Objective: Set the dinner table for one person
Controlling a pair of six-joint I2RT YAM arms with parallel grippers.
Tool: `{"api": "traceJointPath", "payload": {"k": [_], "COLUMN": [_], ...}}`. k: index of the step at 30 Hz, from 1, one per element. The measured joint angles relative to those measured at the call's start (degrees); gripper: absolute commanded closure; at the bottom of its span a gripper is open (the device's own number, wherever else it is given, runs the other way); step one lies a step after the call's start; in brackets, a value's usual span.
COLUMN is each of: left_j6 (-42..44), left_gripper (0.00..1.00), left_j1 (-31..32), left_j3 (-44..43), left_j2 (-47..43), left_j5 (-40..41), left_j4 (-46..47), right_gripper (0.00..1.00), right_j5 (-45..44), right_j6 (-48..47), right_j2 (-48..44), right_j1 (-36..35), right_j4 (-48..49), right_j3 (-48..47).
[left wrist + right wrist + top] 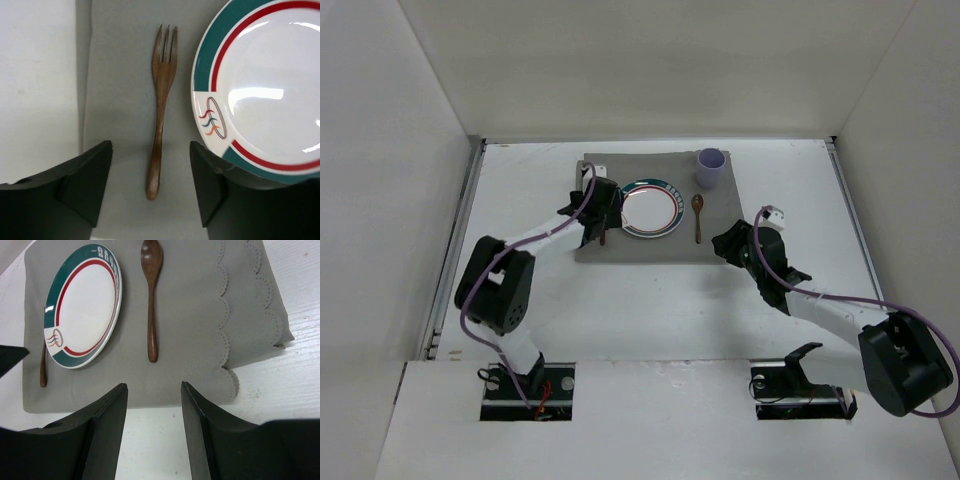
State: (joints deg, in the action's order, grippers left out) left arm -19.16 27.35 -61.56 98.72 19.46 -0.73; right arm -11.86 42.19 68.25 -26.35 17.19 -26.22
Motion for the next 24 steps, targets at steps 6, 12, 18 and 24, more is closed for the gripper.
{"api": "traceJointPath", "payload": {"k": [6,12,18,24], "left_j6": [-3.9,-9.9,-19.1,-25.0], "left_gripper": [0.0,0.0,0.0,0.0], "left_j1": [0.4,-3.1,-14.3,-24.6], "left_j3": [8.9,24.2,38.5,42.7], "left_j2": [-16.3,-35.1,-51.7,-52.4], "left_j5": [2.8,7.6,10.8,8.5], "left_j4": [2.3,5.3,3.2,-1.8], "right_gripper": [0.47,0.43,0.42,0.42], "right_j5": [-1.3,-6.2,-12.5,-13.7], "right_j6": [0.0,1.6,3.7,4.6], "right_j2": [-1.9,-11.8,-20.6,-17.0], "right_j1": [0.0,2.0,5.3,5.3], "right_j4": [0.0,0.5,1.0,1.3], "right_j3": [0.0,4.6,9.0,9.2]}}
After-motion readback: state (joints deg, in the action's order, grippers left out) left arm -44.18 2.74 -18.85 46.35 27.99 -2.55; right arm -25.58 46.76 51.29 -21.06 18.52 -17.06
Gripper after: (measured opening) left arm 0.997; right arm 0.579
